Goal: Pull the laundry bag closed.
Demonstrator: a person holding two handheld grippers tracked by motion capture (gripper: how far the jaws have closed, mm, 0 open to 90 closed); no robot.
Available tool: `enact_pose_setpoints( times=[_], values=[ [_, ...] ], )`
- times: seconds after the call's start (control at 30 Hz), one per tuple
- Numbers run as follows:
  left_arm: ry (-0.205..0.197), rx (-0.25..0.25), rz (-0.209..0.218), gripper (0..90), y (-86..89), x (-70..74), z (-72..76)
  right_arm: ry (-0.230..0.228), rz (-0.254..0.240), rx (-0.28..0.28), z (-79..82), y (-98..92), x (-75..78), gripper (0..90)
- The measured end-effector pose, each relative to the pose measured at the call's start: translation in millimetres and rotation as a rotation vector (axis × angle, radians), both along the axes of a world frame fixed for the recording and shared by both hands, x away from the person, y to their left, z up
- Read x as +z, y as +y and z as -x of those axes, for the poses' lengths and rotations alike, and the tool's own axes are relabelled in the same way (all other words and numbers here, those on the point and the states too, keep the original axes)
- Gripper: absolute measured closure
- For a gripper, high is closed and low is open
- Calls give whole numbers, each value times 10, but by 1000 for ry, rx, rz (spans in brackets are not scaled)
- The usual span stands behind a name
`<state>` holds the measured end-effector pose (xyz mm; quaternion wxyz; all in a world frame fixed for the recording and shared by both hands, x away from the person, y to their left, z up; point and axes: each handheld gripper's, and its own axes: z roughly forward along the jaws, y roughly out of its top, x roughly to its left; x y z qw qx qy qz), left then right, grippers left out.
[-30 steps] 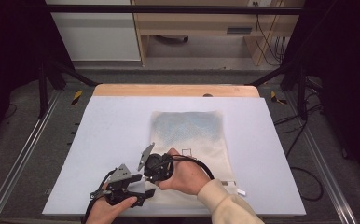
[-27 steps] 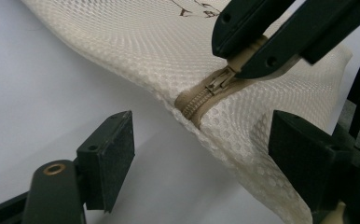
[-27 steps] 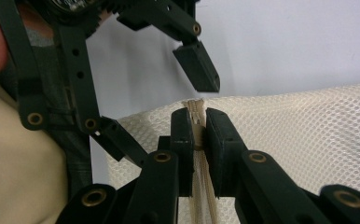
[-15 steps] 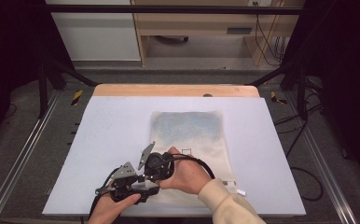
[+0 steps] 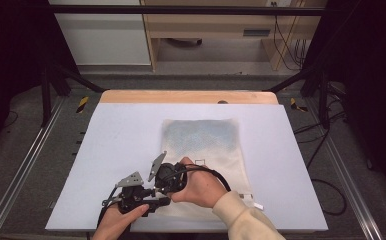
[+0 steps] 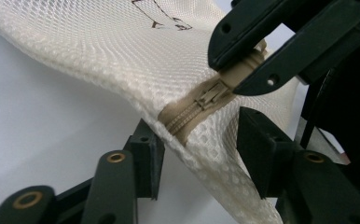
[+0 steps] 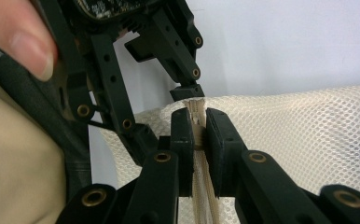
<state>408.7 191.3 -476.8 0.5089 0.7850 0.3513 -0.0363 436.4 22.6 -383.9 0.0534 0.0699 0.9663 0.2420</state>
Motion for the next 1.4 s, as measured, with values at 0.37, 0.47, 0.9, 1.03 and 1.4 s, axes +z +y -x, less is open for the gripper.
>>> enact_pose_setpoints(
  times=[0.37, 0.47, 0.9, 1.03, 1.4],
  values=[
    [53, -6, 22, 610, 49, -21, -58, -5, -2, 10, -10, 8, -25, 821],
    [46, 0, 11, 649, 49, -37, -67, -1, -2, 6, -11, 12, -45, 821],
    [13, 4, -13, 817, 38, -28, -70, -10, -15, 3, -11, -11, -53, 820],
    [2, 4, -21, 819, 48, -18, -71, -24, -23, 4, -1, -24, -59, 820],
    [-17, 19, -46, 824, 57, 5, -54, -54, -35, 7, 32, -56, -153, 821]
  ],
)
